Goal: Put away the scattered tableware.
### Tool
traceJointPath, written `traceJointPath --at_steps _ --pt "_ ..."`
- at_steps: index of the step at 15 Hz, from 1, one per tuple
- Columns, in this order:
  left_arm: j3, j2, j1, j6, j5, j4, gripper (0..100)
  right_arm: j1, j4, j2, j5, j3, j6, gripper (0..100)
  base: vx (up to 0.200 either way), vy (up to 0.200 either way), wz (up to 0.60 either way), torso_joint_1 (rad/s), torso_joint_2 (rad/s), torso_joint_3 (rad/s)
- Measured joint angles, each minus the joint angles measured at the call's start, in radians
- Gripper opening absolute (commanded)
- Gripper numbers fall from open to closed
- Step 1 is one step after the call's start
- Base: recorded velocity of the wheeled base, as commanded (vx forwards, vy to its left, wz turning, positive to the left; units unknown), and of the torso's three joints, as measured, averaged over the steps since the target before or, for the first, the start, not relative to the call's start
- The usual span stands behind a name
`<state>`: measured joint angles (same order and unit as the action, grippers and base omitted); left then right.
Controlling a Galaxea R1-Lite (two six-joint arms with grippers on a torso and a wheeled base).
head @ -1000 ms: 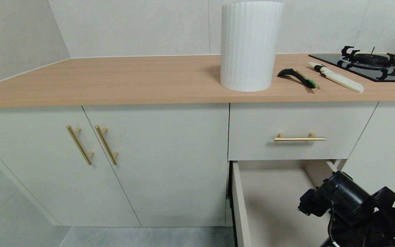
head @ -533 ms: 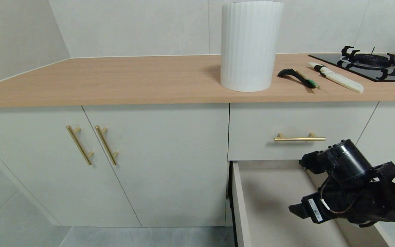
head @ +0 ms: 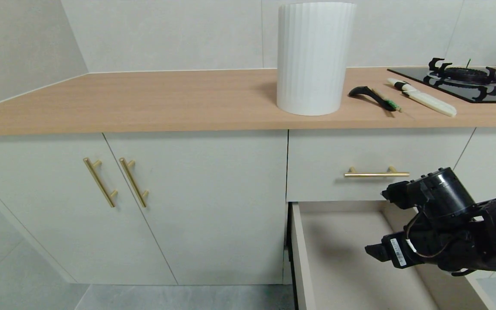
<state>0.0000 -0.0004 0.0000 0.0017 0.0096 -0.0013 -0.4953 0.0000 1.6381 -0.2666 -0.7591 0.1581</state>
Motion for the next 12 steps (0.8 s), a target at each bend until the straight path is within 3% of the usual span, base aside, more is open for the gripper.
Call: traceJointPath --at_steps 3,12 --pt "0.0 0.0 0.0 0.0 0.0 0.0 100 0.0 -0.002 -0.001 -0.01 0.002 0.0 100 0.0 0.0 0.0 0.09 -0.25 -0.266" --pt "0.0 0.0 0.0 0.0 0.0 0.0 100 0.0 -0.001 -0.017 -0.033 0.003 0.0 100 0.0 0.0 0.0 0.152 -0.49 -0.3"
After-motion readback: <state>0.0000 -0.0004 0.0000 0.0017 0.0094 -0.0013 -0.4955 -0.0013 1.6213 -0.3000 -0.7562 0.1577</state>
